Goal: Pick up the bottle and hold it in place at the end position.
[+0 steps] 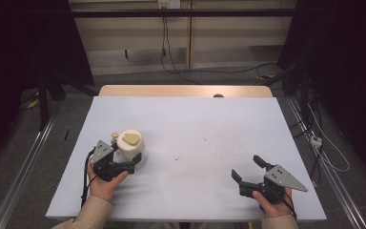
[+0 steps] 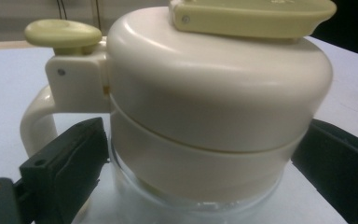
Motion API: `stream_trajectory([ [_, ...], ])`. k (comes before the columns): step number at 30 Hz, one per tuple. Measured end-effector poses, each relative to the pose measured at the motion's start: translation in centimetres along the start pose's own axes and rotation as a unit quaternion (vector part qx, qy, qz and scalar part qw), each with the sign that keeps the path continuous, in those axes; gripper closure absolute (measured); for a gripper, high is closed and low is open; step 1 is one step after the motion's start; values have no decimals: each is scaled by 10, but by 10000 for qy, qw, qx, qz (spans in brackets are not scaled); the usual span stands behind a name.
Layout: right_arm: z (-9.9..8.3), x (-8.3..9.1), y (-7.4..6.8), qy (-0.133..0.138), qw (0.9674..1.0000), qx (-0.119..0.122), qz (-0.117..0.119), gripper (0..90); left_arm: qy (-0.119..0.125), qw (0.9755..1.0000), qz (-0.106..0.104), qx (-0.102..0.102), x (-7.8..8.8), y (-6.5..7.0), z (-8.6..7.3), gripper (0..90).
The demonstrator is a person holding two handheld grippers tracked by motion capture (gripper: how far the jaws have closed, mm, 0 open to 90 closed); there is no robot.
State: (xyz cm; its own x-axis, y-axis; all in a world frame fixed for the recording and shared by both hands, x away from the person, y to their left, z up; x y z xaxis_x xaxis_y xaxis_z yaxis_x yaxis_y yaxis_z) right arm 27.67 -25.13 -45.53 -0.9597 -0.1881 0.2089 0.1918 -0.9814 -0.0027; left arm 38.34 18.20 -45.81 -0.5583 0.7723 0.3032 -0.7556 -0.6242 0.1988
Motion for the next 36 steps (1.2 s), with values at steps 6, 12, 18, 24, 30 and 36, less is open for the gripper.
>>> stream_trajectory([
  [6, 0, 0, 0, 3, 10000, 26, 7, 64, 26, 10000, 91, -2, -5, 0, 2, 37],
  [12, 0, 0, 0, 14, 10000, -4, -4, 64, 71, 9997, 253, 12, -13, 1, 3, 35],
  [18, 0, 0, 0, 22, 10000, 10, -6, 64, 69, 9993, 378, 3, -19, 2, 3, 27],
  [24, 0, 0, 0, 18, 10000, 26, -17, 66, 201, 9983, 551, 51, -27, 2, 5, 25],
  [30, 0, 0, 0, 30, 10000, 12, -1, 67, 257, 9975, 647, 94, -31, 1, 5, 45],
  [36, 1, 1, 1, 63, 10000, -4, -15, 69, 238, 9975, 660, 93, -31, 1, 6, 53],
])
Point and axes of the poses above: each handheld gripper's, and its own axes: x roughly backward along the jaws, z roughly out of its top, y roughly to its right, the point moved 3 cm from there along -x, roughly forward along the jaws, and after that the axes turned 15 degrees about -z, right-handed, at the moved point
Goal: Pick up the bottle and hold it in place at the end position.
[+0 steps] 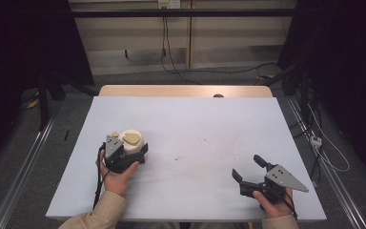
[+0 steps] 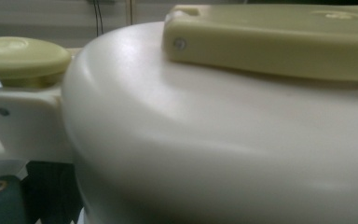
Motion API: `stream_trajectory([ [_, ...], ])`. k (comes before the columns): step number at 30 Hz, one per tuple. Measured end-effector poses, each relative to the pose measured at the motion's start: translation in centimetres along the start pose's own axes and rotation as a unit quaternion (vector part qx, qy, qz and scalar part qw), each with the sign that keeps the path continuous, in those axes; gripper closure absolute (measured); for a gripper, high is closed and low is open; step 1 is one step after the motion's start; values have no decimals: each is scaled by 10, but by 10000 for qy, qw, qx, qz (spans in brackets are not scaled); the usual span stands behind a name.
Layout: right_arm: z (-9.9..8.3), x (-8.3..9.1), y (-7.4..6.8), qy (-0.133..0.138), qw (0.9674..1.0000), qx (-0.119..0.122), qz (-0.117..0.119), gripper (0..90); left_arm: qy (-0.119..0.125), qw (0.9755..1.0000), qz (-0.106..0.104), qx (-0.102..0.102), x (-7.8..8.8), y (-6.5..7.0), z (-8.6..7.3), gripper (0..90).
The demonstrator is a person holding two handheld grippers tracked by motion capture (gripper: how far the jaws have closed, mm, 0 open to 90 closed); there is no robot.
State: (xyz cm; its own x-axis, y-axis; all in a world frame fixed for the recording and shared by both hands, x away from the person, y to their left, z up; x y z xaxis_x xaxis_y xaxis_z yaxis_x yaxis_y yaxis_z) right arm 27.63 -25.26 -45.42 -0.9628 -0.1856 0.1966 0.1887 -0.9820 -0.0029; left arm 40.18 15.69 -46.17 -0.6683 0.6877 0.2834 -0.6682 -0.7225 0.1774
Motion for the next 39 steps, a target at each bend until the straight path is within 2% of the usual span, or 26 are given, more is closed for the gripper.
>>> stream_trajectory([
  [8, 1, 1, 1, 34, 10000, 3, 40, 72, 62, 9999, -58, 87, 1, -3, 2, 57],
  [14, 1, 0, 0, 38, 10000, 12, 33, 71, 45, 9998, -201, -39, 0, 2, 10, 60],
  [22, 1, 0, 1, 57, 10000, -54, 51, 60, 106, 9987, -473, -125, -9, 10, 21, 61],
  [24, 1, 0, 2, 55, 10000, -57, 49, 60, 64, 9985, -502, -203, -12, 13, 23, 61],
  [33, 1, -1, 2, 40, 9999, -94, 44, 49, 4, 9974, -685, -209, -28, 21, 25, 61],
  [39, 0, -2, 2, 21, 9999, -76, 75, 40, -23, 9967, -754, -285, -37, 25, 28, 61],
])
Point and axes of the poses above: each handheld gripper's, and its own axes: x roughly backward along the jaws, z roughly out of its top, y roughly to its right, the point moved 3 cm from there along -x, roughly forward along the jaws, and after that the axes turned 15 degrees about -z, right-handed, at the moved point
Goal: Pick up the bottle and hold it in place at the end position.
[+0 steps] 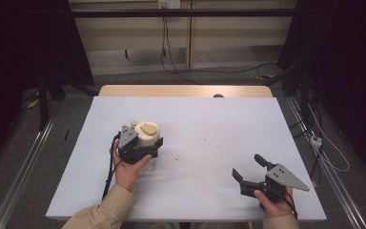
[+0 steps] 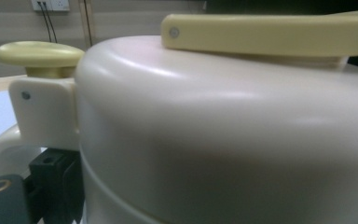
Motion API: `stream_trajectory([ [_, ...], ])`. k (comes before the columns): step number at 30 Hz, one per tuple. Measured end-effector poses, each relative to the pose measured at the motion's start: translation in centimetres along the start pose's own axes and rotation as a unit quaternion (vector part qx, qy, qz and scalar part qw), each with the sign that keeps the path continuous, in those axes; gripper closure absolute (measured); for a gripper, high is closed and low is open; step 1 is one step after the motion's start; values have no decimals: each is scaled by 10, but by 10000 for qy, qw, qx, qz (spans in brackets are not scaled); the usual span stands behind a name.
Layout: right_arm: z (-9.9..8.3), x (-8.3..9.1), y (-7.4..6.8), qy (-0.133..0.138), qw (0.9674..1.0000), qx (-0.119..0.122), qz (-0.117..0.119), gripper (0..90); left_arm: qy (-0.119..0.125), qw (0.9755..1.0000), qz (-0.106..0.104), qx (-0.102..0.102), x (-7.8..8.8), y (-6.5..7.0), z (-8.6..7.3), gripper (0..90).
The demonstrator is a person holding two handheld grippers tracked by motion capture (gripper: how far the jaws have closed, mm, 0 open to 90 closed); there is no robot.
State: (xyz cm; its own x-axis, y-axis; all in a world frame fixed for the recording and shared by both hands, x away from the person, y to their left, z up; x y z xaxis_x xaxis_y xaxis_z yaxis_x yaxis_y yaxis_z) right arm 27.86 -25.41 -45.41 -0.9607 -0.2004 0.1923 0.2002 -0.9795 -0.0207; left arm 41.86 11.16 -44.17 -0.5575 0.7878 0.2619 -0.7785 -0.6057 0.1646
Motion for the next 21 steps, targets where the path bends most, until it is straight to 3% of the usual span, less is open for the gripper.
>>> stream_trajectory([
  [21, 0, 0, 0, -3, 10000, 2, 1, 41, -48, 9997, -235, -90, -26, 5, 12, 61],
])
Point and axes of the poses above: each handheld gripper's, and its own axes: x roughly backward along the jaws, z roughly out of its top, y roughly to its right, the point moved 3 cm from there along -x, roughly forward along the jaws, and after that the axes turned 15 degrees about -z, right-handed, at the moved point
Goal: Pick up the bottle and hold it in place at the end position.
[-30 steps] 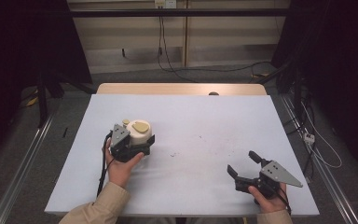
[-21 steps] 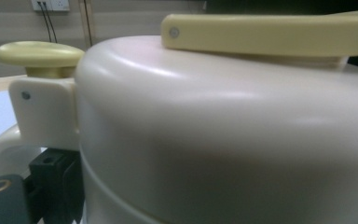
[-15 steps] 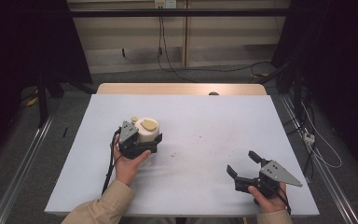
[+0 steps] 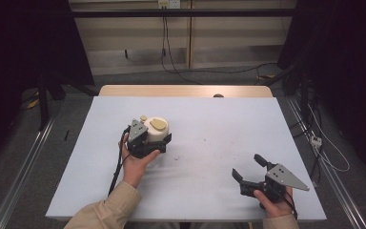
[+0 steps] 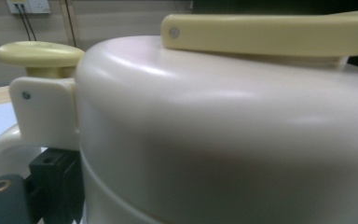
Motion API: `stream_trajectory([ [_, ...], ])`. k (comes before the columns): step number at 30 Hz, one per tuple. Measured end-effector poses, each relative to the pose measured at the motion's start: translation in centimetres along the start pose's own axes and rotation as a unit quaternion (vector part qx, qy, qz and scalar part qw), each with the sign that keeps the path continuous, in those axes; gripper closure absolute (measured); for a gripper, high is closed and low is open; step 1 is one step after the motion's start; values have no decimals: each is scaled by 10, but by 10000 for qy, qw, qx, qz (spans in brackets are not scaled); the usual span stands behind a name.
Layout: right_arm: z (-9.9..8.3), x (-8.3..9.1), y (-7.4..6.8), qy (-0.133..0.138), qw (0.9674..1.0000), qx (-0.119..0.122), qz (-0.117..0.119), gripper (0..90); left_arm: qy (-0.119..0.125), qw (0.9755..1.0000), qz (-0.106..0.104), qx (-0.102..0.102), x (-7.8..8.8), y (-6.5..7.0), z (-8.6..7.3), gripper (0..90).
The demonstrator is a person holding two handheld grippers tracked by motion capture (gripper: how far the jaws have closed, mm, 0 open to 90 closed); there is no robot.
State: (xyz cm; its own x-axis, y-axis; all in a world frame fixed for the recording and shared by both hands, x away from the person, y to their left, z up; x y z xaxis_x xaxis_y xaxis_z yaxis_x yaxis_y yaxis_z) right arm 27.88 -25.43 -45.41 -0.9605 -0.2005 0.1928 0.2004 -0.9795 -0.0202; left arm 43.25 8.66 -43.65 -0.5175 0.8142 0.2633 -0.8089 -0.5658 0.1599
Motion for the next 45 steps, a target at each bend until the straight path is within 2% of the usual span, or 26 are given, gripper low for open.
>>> stream_trajectory([
  [17, 0, 0, 0, -16, 10000, -10, -11, 48, -45, 9999, -100, 4, -18, 1, 3, 61],
  [22, 0, 0, 0, -8, 10000, -17, 3, 50, -113, 9998, -138, -58, -21, 0, 5, 61],
  [29, -1, 0, 1, -17, 10000, -13, -8, 51, -66, 9999, -148, 6, -25, -2, 6, 62],
  [39, -1, 0, 1, -19, 10000, -19, -2, 50, -55, 9999, -114, 11, -29, -4, 6, 62],
  [45, -1, -1, 1, -16, 10000, -8, -1, 50, -52, 9998, -169, -7, -33, -3, 10, 62],
])
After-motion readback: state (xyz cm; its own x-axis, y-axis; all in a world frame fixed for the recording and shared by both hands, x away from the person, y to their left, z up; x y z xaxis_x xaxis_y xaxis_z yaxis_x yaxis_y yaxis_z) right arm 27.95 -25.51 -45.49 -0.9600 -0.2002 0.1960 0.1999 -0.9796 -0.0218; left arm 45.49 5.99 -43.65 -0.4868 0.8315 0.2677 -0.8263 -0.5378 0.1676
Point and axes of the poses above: each handheld gripper's, and its own axes: x roughly backward along the jaws, z roughly out of its top, y roughly to its right, the point moved 3 cm from there along -x, roughly forward along the jaws, and after that the axes turned 15 degrees about -z, right-handed, at the moved point
